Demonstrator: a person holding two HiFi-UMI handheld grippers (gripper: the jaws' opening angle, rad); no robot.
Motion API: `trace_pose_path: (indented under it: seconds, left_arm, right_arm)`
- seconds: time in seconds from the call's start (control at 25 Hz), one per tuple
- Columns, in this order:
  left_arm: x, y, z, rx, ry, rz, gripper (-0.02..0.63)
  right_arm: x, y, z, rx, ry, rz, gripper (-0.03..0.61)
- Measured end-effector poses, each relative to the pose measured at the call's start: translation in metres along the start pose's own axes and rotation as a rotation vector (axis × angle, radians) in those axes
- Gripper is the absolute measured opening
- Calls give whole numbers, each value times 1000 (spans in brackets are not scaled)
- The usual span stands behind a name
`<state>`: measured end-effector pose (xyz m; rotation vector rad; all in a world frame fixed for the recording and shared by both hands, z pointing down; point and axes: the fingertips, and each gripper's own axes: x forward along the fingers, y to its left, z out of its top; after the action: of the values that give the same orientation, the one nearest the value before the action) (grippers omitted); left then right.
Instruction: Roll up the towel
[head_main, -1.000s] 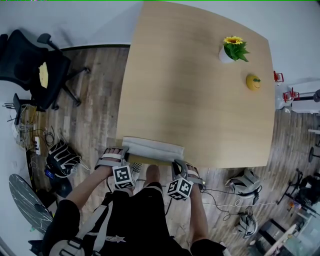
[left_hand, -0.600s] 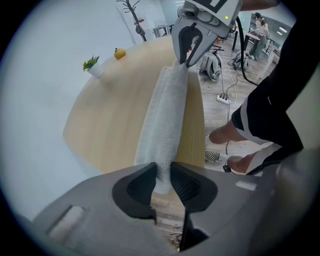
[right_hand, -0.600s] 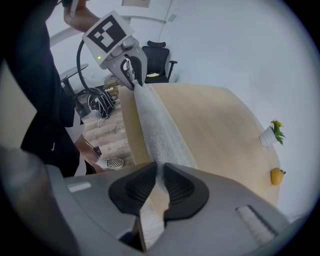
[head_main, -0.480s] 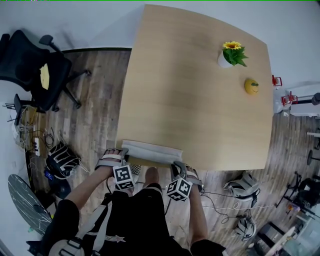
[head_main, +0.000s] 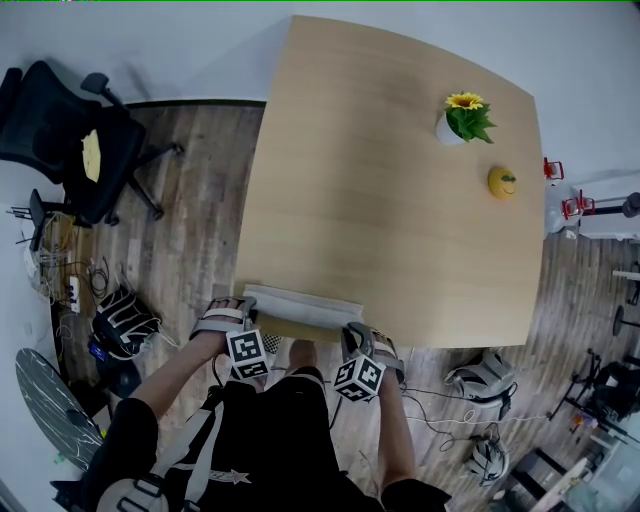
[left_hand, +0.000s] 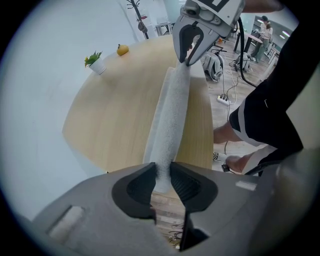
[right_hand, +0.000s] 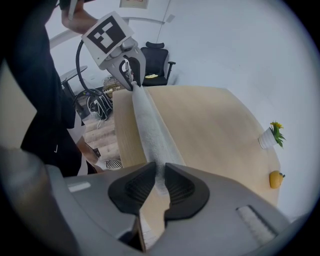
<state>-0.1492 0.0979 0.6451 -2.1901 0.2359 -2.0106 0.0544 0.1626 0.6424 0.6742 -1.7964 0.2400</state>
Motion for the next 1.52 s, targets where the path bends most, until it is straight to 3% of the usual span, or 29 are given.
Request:
trace_pose_path:
  seconds: [1.52]
  left_arm:
    - [24,57,16,-49,39,-3,101]
  right_arm:
    - [32,-63,15,56,-54,19,66]
